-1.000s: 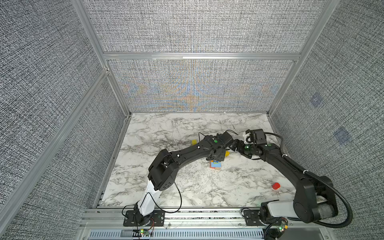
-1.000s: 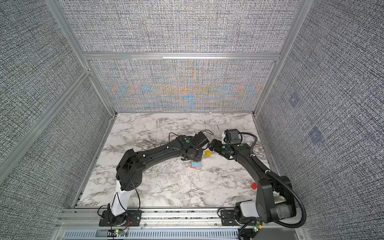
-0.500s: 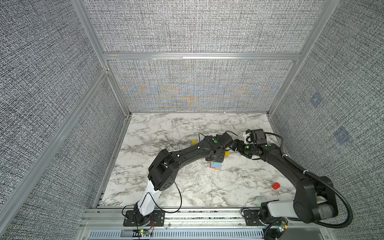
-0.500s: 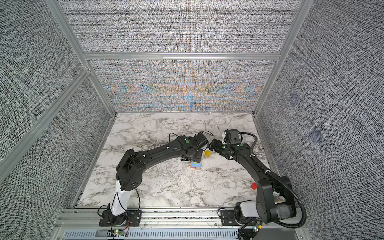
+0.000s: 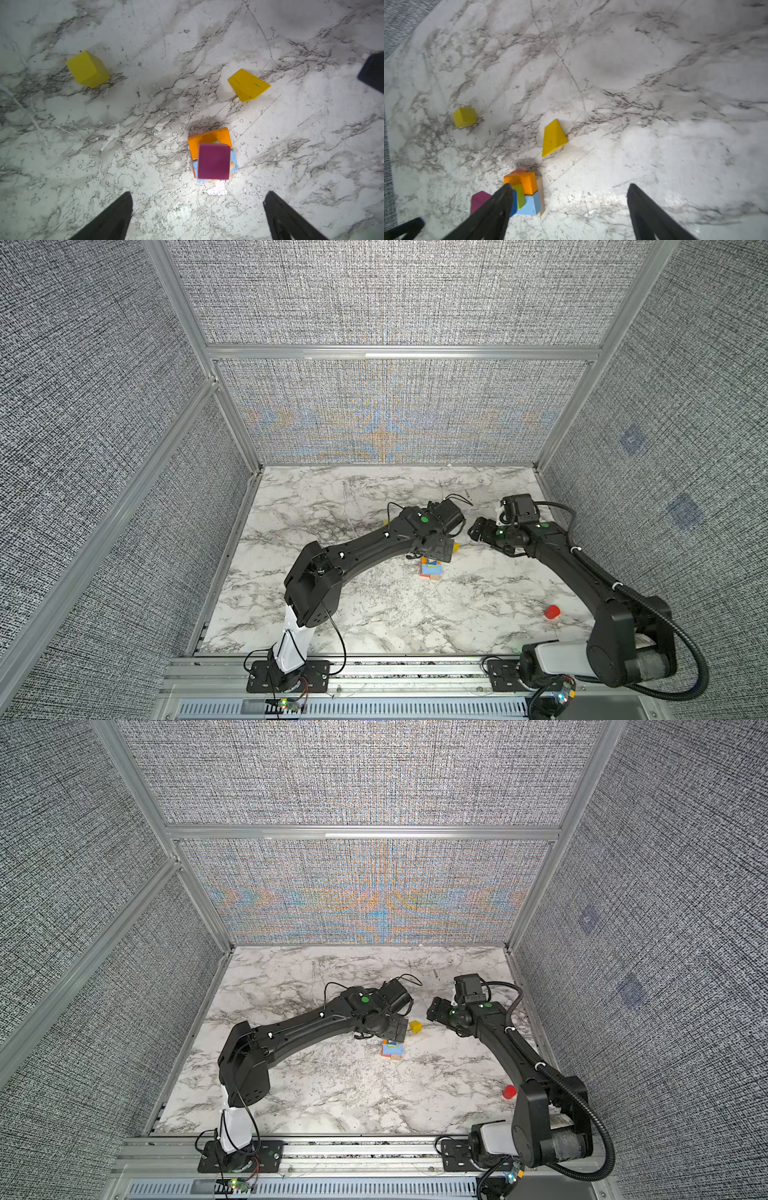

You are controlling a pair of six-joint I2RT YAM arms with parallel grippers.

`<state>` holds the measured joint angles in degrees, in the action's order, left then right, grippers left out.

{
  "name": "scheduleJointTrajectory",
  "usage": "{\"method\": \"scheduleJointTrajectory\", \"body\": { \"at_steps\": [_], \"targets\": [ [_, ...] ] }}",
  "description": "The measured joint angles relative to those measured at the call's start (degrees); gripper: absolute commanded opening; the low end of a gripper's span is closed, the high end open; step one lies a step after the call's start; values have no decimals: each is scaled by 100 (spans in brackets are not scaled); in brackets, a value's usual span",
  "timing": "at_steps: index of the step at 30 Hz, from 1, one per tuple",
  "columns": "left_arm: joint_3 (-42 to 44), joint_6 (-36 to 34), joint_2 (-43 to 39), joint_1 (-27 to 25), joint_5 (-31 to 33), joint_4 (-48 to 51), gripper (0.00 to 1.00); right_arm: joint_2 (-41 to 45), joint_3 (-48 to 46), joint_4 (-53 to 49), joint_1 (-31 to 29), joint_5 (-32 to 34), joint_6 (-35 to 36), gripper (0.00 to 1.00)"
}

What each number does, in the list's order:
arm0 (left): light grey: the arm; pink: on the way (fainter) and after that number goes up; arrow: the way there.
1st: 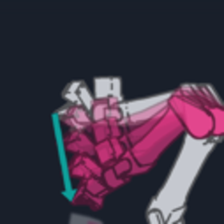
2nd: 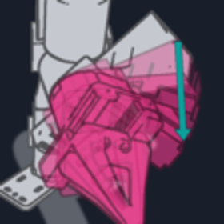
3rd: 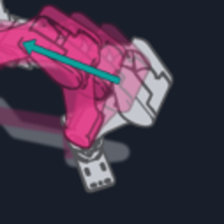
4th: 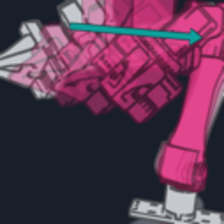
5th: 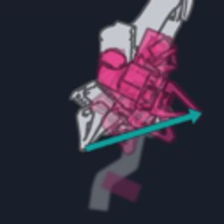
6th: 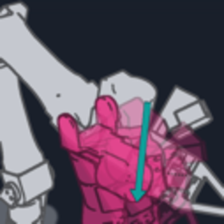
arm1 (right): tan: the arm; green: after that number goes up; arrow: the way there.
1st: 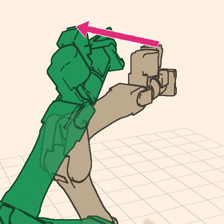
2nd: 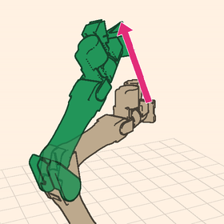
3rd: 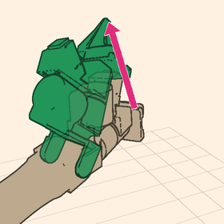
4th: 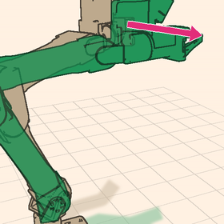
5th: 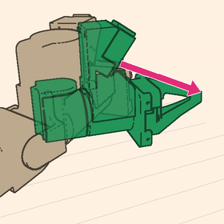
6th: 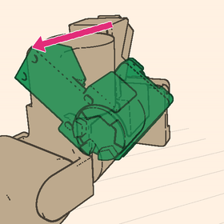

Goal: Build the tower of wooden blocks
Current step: 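Lower the magenta cube onto the stack and open the left gripper, then draw the left arm back while the right gripper moves over the red cylinder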

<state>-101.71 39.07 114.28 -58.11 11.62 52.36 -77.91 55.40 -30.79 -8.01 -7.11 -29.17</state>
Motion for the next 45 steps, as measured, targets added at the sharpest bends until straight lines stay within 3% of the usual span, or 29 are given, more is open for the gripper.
{"method": "scheduleJointTrajectory", "body": {
  "at_steps": [11,19,27,37,45],
  "targets": [
    [1823,-170,-1486,138,227,-326,99,424,72,-1381,455,1051,-179,88],
    [3093,-203,-2218,275,-208,-975,99,1084,-195,-2190,1049,1541,-435,88],
    [3307,-262,-2428,286,-463,-1342,99,1526,-662,-2603,1969,1690,-546,91],
    [3595,-258,-2542,286,-579,-1502,99,1873,-1021,-2627,2732,1379,-697,90],
    [3506,-243,-2363,291,-726,-1534,99,1790,-1143,-2638,2983,1438,-962,88]
  ]
}}
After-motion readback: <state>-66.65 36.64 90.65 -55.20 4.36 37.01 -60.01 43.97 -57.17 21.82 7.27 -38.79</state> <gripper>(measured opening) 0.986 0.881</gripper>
